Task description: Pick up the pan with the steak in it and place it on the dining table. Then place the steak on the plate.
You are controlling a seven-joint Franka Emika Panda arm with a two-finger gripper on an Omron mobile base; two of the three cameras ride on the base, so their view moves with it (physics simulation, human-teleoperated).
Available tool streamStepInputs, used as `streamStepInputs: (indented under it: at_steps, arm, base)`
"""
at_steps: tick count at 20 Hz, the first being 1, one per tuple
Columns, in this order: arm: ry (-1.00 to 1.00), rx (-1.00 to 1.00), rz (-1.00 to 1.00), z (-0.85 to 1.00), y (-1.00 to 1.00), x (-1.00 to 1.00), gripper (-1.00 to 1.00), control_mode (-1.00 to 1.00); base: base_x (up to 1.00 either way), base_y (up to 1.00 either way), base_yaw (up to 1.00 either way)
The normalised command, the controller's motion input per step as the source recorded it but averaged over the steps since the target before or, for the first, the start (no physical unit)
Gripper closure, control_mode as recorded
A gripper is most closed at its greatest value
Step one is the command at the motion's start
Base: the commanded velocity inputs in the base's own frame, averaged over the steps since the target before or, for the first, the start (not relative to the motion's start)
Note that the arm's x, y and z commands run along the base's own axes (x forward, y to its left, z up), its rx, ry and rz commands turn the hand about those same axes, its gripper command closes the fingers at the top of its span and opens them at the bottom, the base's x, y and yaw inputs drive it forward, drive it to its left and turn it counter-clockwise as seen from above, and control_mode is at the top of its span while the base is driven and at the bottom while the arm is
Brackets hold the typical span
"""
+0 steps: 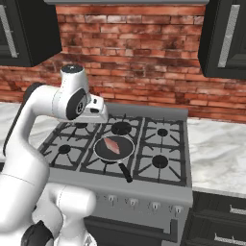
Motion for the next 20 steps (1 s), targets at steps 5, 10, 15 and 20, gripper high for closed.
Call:
streamStepInputs:
  at_steps: [5, 10, 15, 20]
  arm:
    - [0.07, 0.00, 0.13, -0.36, -0.38, -0.12, -1.00, -1.00]
    - [0.13, -0.01, 0.13, -0.41, -0.37, 0.00, -1.00, -1.00]
    - [0.14, -0.01, 0.13, -0.44, -0.38, 0.00, -1.00, -1.00]
    - [0.13, -0.02, 0.13, -0.48, -0.38, 0.00, -1.00, -1.00]
  base:
    - [0.00, 0.00, 0.00]
    - [0.00, 0.00, 0.00]
    - [0.00, 0.00, 0.00]
    - [0.00, 0.00, 0.00]
